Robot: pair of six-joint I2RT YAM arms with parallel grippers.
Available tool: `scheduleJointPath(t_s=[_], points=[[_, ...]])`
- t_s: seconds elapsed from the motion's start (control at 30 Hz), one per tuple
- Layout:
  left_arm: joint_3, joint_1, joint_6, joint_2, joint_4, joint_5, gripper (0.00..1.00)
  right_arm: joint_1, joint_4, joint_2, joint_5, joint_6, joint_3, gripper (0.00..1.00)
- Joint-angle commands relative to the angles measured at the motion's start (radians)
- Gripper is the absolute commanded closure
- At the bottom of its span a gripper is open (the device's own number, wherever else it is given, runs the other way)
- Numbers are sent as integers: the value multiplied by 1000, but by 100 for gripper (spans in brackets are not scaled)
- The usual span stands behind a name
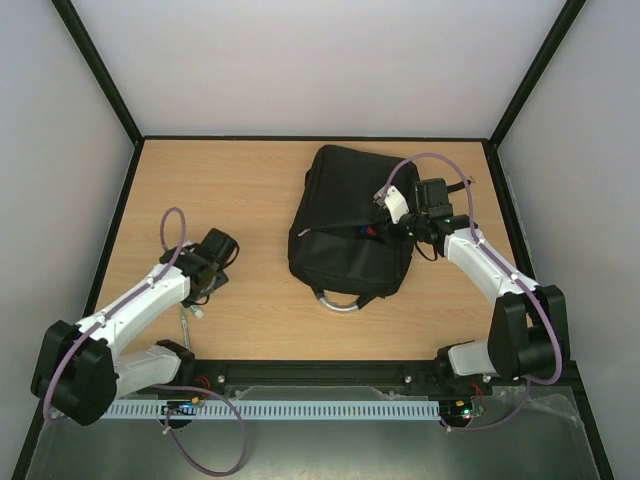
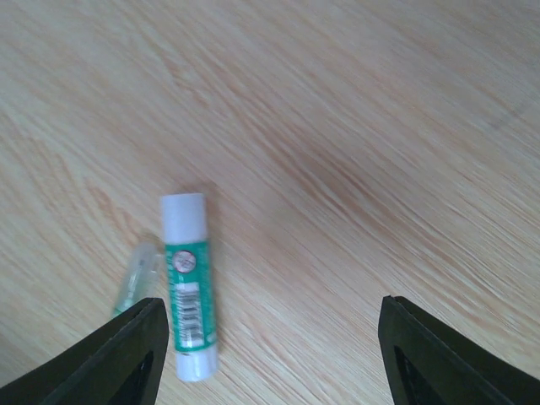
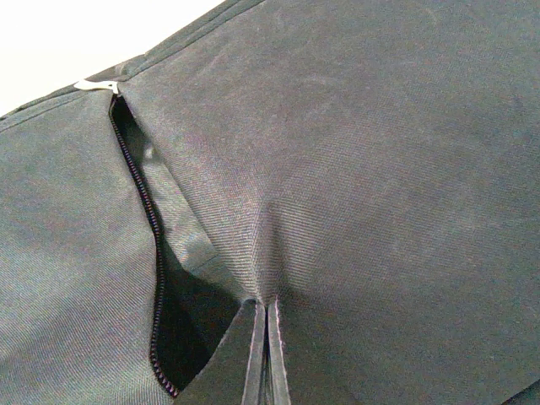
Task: Pack the student bag
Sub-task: Pick up the stationery from the center of the board.
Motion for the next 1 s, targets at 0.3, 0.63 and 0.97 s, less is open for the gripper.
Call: scheduleJointPath(t_s=[0.3,0.63,0.97], points=[[-113,210,57,34,81,144,39,-7,-33,-15,-40,-14,4,99],[-158,277,97,83,160,218,50,-11,-35,-17,-41,-16,3,99],[-156,278,130,152,237,289,78,-14,-35,-12,-42,-17,4,99]])
